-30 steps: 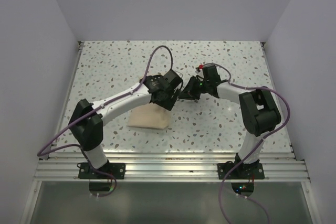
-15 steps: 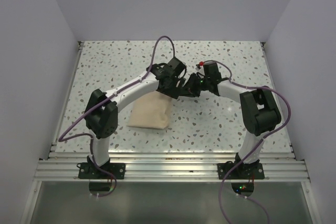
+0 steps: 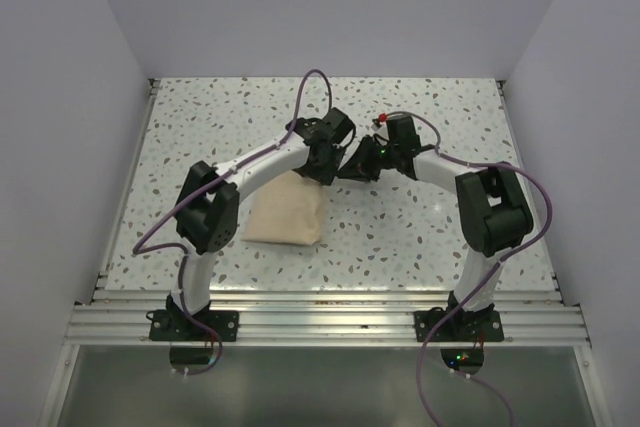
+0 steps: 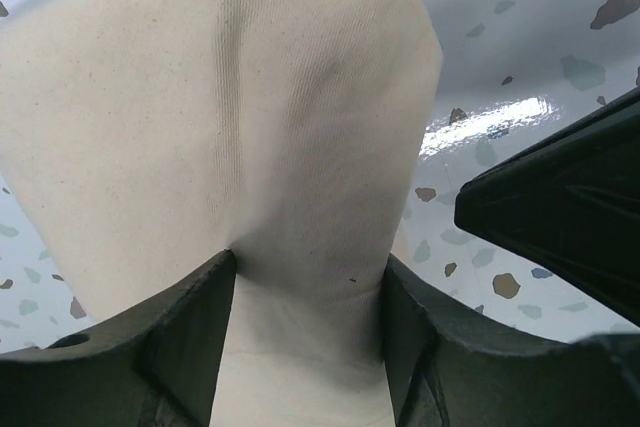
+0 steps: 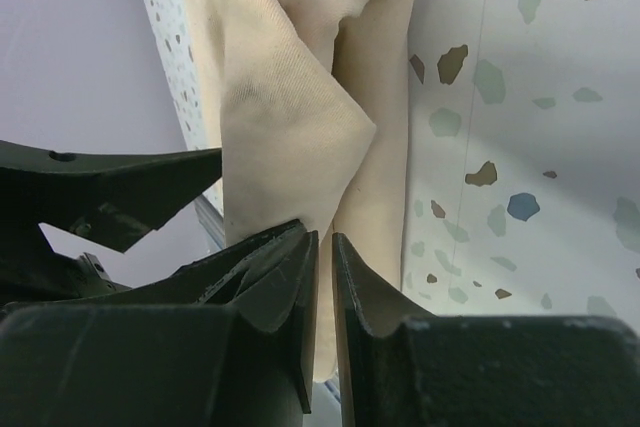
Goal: Prepare the surgical pack
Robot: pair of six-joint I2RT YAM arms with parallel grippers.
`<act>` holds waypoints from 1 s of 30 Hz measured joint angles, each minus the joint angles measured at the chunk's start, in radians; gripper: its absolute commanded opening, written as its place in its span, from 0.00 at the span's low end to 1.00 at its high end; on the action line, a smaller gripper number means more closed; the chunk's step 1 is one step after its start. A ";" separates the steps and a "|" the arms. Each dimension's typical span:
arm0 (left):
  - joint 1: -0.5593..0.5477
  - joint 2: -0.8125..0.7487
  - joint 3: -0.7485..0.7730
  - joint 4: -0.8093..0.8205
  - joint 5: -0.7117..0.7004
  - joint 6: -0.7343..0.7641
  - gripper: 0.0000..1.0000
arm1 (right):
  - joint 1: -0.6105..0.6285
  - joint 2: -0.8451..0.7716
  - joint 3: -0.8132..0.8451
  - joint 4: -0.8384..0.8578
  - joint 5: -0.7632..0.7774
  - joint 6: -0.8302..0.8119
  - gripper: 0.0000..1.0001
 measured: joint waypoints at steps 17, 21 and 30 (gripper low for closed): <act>0.020 0.000 -0.010 0.002 0.009 0.013 0.06 | 0.085 0.107 0.060 0.084 -0.007 0.098 0.08; 0.021 0.000 -0.021 0.012 0.013 0.013 0.00 | 0.117 0.183 0.100 0.133 0.015 0.142 0.04; 0.047 -0.001 -0.021 0.006 0.018 0.018 0.01 | 0.196 0.343 0.205 0.247 0.101 0.275 0.01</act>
